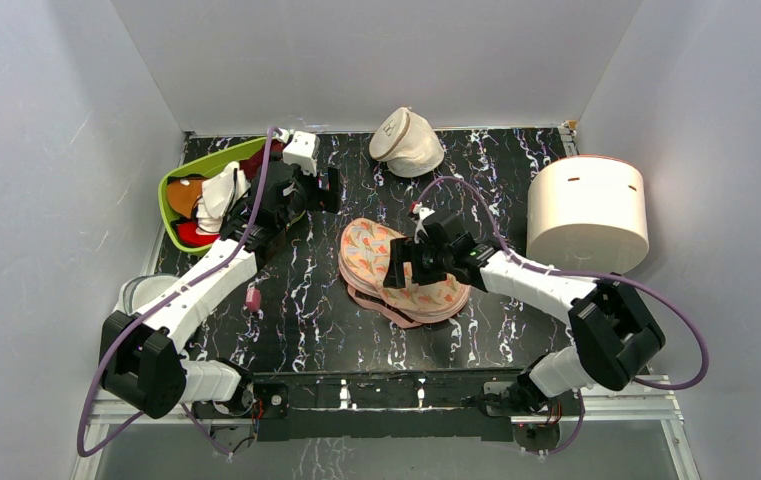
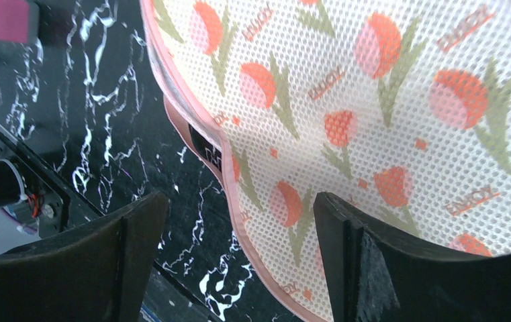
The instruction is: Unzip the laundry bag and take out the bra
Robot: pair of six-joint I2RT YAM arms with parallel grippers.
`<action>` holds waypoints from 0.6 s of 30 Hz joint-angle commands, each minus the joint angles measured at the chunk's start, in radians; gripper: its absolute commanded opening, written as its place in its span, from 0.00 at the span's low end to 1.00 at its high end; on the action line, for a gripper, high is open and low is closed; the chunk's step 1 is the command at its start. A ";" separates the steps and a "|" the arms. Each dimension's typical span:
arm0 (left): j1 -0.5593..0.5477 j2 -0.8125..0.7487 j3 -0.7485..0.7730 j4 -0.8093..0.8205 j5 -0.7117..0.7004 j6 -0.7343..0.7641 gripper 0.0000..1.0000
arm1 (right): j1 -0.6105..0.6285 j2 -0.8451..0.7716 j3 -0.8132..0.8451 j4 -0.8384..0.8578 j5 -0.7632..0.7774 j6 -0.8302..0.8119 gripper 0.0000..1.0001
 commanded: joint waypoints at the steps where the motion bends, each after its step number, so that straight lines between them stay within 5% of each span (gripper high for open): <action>1: -0.001 -0.009 -0.004 0.019 0.013 0.003 0.93 | -0.004 -0.047 0.032 0.083 0.039 -0.005 0.80; 6: -0.002 -0.008 -0.006 0.021 0.011 0.006 0.93 | -0.006 -0.078 0.045 0.066 0.068 -0.011 0.82; 11: -0.002 -0.010 -0.023 0.047 0.024 0.009 0.95 | -0.060 -0.186 0.072 0.020 0.201 -0.060 0.97; 18: -0.002 -0.002 -0.024 0.047 -0.006 0.051 0.98 | -0.344 -0.340 0.135 -0.057 0.167 -0.146 0.98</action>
